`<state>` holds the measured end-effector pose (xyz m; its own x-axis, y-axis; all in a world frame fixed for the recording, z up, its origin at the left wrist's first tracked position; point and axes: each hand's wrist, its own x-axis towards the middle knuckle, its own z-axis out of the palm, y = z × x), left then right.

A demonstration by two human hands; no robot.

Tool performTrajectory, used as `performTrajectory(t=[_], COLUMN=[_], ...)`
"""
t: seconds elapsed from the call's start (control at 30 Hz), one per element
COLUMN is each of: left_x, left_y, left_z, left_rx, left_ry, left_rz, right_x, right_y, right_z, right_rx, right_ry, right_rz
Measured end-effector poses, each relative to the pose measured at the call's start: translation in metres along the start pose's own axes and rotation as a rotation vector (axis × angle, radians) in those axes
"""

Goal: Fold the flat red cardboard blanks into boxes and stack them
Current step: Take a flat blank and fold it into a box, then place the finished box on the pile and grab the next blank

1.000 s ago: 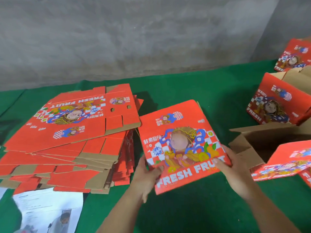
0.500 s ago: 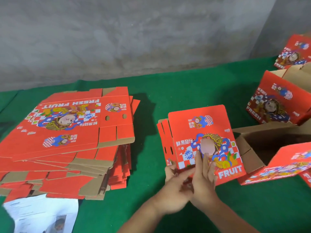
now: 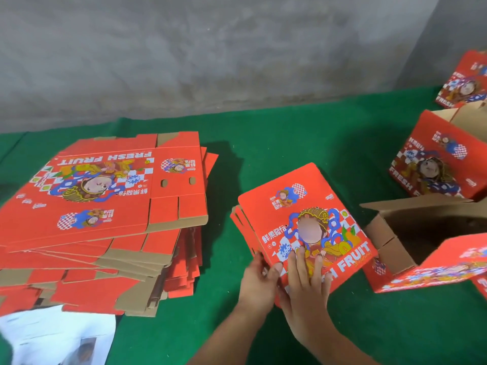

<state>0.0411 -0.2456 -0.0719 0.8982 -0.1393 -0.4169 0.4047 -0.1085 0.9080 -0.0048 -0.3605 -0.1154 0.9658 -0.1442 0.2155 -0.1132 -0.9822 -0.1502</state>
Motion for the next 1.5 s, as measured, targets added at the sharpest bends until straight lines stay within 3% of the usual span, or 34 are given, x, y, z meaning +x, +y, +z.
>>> performTrajectory(t=[0.17,0.23,0.33,0.43,0.53,0.7,0.8,0.87,0.93,0.97,1.0,1.07,1.13,1.27,1.4,1.5], left_x=[0.001,0.012,0.045,0.066,0.065,0.061,0.059,0.058,0.062,0.067,0.074,0.084,0.086,0.08,0.076,0.076], left_y=[0.02,0.036,0.073,0.102,0.095,0.057,0.034,0.031,0.042,0.049,0.055,0.066,0.076,0.075,0.07,0.063], left_z=[0.019,0.024,0.025,0.023,0.032,0.032,0.019,0.013,0.003,-0.002,-0.007,-0.01,-0.002,0.023,0.055,0.074], left_rx=[-0.028,0.093,0.356,0.195,0.028,0.156,0.27,0.379,0.239,0.145,0.067,-0.018,0.009,0.024,0.1,0.246], left_ry=[0.055,0.007,-0.252,-0.397,-0.387,-0.361,-0.258,-0.029,0.248,0.303,0.257,-0.015,-0.209,-0.101,-0.23,-0.333], left_rz=[0.244,0.306,0.255,0.18,0.179,0.187,0.138,0.16,0.179,0.163,0.118,0.077,0.108,0.114,0.149,0.131], right_x=[0.025,0.047,0.09,0.122,0.129,0.107,0.091,0.083,0.078,0.078,0.079,0.085,0.098,0.1,0.09,0.084], right_y=[0.005,0.014,0.033,0.044,0.031,0.016,0.017,0.018,0.017,0.015,0.014,0.011,0.012,0.034,0.082,0.12], right_z=[0.002,-0.004,-0.013,-0.009,0.003,0.03,0.032,0.03,0.023,0.019,0.016,0.009,-0.001,-0.015,-0.021,-0.023], right_rx=[0.244,0.342,0.39,0.413,0.603,0.753,0.96,1.04,1.087,1.081,1.034,0.974,1.051,1.074,1.008,0.917], right_ry=[0.171,0.227,0.179,0.129,0.053,0.249,0.163,0.124,0.097,0.128,0.158,0.17,0.147,0.25,0.333,0.288], right_rz=[-0.032,-0.018,0.043,0.062,0.082,0.204,0.426,0.681,0.838,0.801,0.713,0.525,0.463,0.435,0.496,0.555])
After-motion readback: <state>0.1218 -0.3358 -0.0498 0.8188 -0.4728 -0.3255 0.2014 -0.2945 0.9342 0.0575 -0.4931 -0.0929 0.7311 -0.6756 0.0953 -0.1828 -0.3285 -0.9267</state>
